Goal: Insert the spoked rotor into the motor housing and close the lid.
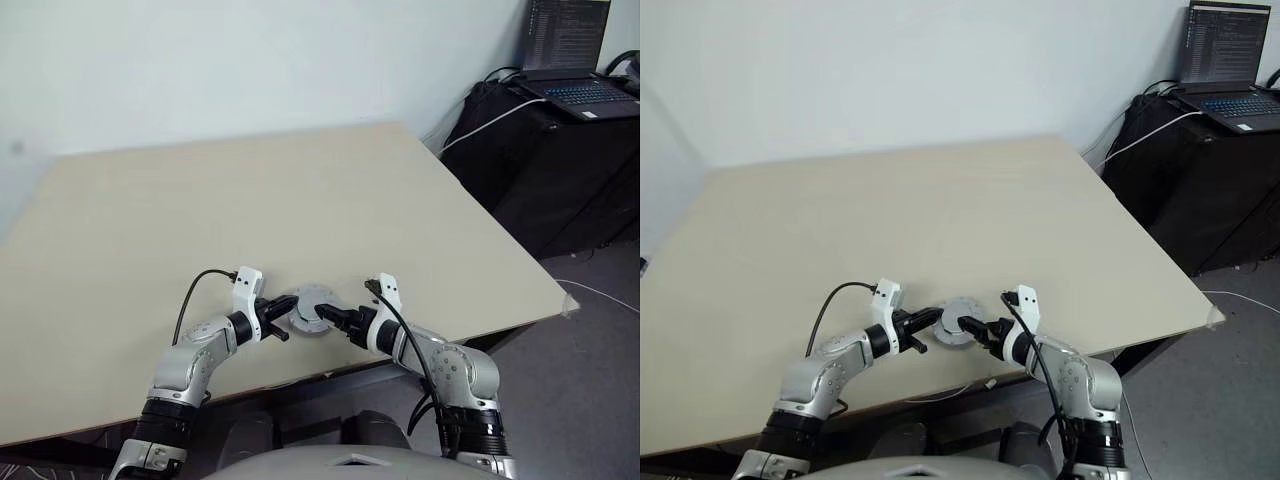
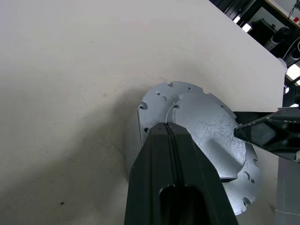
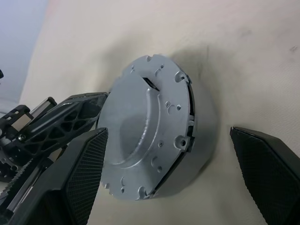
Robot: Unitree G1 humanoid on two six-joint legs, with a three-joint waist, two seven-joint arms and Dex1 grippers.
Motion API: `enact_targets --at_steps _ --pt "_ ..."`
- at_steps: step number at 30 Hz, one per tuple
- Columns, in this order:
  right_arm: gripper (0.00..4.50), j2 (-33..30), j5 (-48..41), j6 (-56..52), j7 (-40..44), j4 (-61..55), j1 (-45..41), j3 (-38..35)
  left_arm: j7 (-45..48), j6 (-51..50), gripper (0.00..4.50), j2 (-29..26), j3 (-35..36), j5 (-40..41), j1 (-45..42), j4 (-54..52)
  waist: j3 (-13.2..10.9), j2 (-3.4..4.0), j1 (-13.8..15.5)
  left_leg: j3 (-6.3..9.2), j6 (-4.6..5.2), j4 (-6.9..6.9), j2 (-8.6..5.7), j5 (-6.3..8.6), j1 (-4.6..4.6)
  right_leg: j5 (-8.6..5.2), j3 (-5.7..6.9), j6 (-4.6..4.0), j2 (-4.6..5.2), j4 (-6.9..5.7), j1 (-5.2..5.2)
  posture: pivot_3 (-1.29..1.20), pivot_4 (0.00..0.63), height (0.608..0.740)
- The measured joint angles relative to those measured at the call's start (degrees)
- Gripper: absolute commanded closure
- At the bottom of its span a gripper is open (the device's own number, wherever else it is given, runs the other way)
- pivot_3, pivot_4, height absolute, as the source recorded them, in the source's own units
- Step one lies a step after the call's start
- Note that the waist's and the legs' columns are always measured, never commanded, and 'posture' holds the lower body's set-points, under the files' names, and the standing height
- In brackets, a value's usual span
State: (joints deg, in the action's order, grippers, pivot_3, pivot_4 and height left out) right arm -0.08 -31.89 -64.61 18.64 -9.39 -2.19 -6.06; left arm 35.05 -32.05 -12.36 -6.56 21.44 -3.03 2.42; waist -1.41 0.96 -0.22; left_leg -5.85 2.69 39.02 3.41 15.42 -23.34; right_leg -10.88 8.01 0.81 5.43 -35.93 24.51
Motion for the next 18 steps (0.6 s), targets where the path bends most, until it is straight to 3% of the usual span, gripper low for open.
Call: enact_targets --at_steps 9,18 --pt "0.04 0.33 -6.54 -5.97 3.45 2.97 0.1 -2.82 -0.07 0.07 4.5 0.0 0.61 -0.06 0.04 -0.1 0.0 -0.01 -0.47 0.02 0.0 0.0 0.04 0.0 0.0 0.0 0.01 0.0 -0.05 0.0 0.01 0.0 0.0 0.74" --pt "0.04 3.55 -10.68 -3.89 0.8 9.06 -1.12 -8.03 -0.28 0.15 4.5 0.36 1.05 -0.19 0.44 -0.1 0.0 0.0 -0.7 0.03 -0.01 -0.01 0.08 0.0 0.1 0.01 0.0 0.02 -0.02 -0.01 -0.04 0.0 0.0 0.74"
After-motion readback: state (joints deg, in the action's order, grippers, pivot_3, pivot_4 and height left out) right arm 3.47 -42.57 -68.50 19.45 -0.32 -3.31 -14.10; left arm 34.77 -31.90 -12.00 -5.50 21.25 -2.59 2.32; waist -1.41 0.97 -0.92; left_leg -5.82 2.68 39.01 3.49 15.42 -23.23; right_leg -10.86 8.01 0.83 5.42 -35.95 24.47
